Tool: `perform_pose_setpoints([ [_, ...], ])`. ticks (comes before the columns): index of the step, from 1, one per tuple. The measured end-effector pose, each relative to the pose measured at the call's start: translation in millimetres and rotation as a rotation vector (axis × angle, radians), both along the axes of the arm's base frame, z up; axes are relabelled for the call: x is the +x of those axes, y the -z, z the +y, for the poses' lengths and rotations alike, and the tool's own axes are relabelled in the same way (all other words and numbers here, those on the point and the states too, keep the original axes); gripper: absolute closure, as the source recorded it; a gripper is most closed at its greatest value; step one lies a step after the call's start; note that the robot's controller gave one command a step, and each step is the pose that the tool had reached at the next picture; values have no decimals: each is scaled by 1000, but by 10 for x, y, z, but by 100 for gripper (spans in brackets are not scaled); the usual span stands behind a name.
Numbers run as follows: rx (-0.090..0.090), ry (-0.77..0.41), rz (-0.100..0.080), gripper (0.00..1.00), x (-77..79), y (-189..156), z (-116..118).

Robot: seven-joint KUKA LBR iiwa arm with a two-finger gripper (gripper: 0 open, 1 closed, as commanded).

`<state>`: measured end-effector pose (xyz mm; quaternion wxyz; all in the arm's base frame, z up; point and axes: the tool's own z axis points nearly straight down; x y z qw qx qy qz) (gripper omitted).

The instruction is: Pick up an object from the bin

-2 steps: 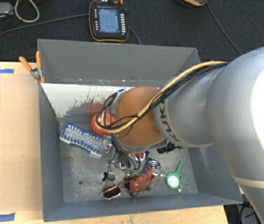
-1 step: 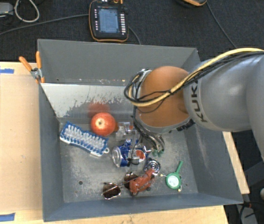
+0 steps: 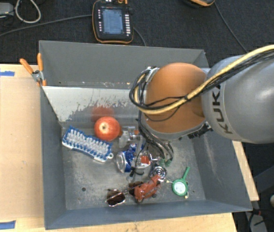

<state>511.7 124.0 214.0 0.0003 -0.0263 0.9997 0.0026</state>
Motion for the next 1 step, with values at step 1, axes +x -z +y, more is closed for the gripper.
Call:
perform_pose_setpoints([
  [1, -4, -317, -3, 0, 564, 921, -555],
])
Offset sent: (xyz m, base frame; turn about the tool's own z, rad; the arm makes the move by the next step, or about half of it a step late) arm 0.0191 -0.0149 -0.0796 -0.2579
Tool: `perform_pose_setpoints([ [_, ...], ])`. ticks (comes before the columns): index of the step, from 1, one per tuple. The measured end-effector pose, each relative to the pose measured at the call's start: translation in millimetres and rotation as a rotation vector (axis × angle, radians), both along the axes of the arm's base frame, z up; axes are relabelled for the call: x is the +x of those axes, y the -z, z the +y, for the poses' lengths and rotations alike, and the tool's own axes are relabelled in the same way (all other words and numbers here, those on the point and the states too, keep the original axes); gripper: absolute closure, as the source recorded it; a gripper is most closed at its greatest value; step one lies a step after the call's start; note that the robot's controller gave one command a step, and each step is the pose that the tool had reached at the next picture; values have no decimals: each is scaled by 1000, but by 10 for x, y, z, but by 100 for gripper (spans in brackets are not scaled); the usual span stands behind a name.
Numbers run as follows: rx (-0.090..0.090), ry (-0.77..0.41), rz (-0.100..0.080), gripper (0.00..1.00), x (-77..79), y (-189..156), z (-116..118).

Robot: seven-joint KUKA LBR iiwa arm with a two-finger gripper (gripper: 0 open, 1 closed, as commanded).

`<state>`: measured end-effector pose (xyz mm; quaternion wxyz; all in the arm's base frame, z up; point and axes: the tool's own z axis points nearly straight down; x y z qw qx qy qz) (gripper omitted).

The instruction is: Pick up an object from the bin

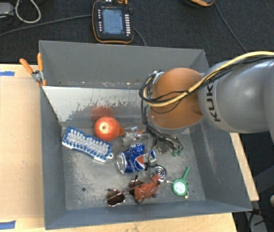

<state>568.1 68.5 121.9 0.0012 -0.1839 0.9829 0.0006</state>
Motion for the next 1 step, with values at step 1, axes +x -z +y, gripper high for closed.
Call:
perform_pose_setpoints([
  [1, 9, 62, -7, 100, -376, -117, 412],
])
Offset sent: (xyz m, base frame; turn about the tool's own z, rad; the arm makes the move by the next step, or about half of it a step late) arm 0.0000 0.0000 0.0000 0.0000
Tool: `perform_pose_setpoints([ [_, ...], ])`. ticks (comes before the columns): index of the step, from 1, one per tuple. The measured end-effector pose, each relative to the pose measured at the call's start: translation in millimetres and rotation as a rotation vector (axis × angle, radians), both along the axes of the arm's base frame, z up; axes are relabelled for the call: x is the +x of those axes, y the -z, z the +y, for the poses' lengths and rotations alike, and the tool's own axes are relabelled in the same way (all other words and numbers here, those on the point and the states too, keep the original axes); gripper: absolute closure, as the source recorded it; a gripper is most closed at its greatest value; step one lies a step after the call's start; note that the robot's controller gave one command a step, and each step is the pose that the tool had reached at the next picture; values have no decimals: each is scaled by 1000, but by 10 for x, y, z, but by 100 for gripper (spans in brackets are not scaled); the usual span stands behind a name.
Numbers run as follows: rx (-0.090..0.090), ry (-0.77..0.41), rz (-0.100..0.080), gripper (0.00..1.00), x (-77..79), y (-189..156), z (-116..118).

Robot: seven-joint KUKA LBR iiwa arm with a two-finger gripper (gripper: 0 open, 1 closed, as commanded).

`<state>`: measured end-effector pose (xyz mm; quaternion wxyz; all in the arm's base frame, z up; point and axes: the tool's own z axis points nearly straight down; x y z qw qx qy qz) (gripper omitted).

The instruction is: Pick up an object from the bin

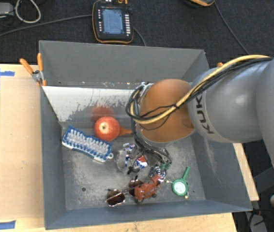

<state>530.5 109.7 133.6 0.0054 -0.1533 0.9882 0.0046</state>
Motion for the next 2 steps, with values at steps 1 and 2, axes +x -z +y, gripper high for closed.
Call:
perform_pose_setpoints([
  [1, 0, 2, 0, 100, 1, -1, -4],
  [2, 0, -100, -1, 100, 621, -980, -342],
])
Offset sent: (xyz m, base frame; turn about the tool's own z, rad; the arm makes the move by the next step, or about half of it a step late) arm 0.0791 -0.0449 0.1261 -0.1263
